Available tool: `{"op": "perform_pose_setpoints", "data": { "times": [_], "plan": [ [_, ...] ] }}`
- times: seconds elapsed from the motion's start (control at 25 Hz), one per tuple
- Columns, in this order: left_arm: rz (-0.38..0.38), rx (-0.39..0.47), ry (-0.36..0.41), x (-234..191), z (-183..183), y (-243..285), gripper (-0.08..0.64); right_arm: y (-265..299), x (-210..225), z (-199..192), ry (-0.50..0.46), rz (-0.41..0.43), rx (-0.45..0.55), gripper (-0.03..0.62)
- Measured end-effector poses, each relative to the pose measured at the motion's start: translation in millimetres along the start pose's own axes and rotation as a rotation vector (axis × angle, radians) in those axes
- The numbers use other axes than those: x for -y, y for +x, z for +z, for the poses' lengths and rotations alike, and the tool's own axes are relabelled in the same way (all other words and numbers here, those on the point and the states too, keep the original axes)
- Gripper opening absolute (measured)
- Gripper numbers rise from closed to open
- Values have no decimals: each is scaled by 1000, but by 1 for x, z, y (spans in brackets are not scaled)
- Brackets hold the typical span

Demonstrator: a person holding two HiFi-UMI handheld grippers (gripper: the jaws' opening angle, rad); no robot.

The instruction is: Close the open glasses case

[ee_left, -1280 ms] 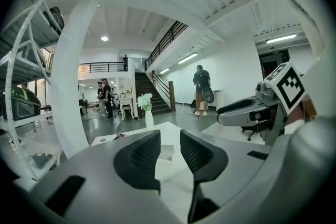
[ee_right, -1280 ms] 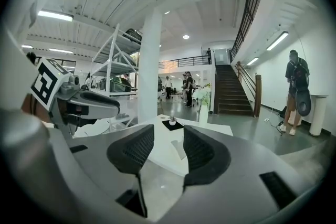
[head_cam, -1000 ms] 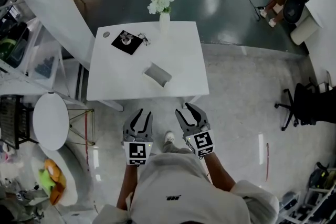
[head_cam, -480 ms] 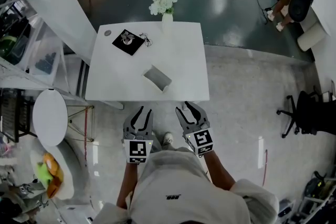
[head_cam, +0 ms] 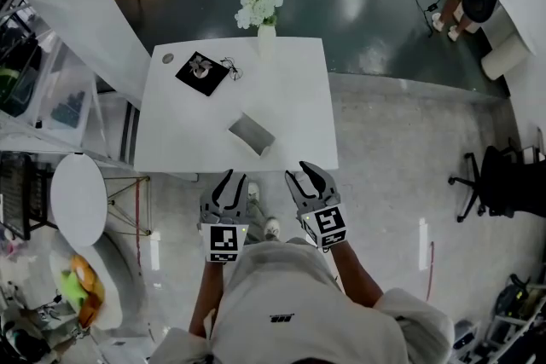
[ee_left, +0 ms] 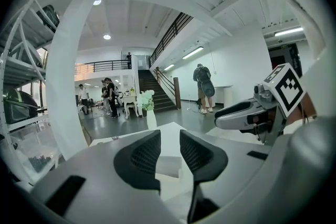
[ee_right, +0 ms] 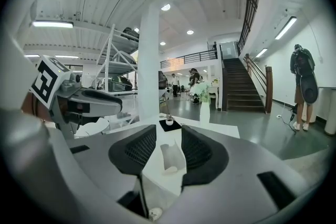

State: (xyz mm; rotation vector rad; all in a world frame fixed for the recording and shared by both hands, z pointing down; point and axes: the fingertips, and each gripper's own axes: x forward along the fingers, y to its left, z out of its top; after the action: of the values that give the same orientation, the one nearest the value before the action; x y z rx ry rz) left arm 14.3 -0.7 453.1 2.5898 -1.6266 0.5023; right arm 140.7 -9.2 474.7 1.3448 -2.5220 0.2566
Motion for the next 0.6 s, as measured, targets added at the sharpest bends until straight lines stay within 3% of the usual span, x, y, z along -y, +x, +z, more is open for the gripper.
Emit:
{"op": "perform_pose_setpoints", "data": {
  "times": [0.6],
  "plan": [
    [-79, 3, -30, -59, -7, 72, 126, 81, 28, 11, 3, -55, -29, 147]
  ]
}}
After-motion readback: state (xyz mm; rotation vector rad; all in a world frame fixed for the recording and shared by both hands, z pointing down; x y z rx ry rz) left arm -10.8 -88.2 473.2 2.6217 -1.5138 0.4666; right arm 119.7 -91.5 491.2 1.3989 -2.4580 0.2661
